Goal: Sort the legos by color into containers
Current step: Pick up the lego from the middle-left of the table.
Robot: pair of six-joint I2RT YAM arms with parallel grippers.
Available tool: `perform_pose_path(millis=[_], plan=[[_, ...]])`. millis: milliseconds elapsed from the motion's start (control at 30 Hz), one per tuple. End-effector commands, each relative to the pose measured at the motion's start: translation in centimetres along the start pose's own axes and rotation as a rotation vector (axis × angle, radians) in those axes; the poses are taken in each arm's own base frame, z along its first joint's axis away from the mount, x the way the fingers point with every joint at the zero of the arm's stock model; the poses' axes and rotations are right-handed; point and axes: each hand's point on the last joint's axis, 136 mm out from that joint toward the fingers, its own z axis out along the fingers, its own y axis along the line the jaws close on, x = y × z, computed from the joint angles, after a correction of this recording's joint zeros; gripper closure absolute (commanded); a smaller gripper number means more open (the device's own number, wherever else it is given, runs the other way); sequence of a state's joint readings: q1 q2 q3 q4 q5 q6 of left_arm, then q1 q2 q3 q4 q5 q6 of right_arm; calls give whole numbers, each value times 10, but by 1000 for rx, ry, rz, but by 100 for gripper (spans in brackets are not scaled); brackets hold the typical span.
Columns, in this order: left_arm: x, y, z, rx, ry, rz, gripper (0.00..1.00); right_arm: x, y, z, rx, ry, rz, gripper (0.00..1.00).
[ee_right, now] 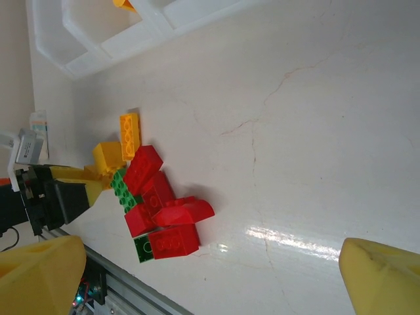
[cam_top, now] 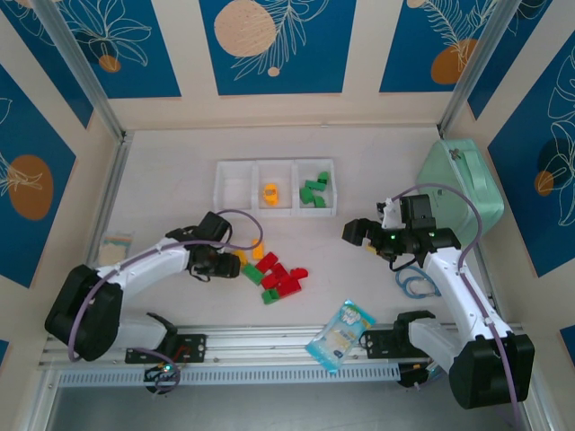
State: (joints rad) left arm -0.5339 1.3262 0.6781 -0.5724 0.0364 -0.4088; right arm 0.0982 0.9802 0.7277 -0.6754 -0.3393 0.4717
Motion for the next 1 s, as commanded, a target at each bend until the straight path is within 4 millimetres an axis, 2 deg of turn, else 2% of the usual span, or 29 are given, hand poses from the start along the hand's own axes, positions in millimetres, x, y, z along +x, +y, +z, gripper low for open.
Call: perform_pose_path(millis=[0,100,267,567,700,800,967], plan=[[-4,7,1,-40,8,32,40,-3,6,-6,3,-6,-21,0],[-8,8,4,-51,13,26,42,-3,5,-5,6,-7,-15,0],[-11,11,10,-77,44,18,52,-3,5,-4,1,-8,-8,0],[-20,5,4,-60,15,-10,64,-7,6,-11,31,-20,-9,0],[-25,10,-13,-87,-36,-43,67,-8,6,-12,30,-29,-4,0],[-31,11,-34,-91,-97,-72,68,-9,7,-12,30,-31,-9,0],[-54,-1,-73,-16,-255,-90,68,-16,7,-16,66,-36,-35,0]])
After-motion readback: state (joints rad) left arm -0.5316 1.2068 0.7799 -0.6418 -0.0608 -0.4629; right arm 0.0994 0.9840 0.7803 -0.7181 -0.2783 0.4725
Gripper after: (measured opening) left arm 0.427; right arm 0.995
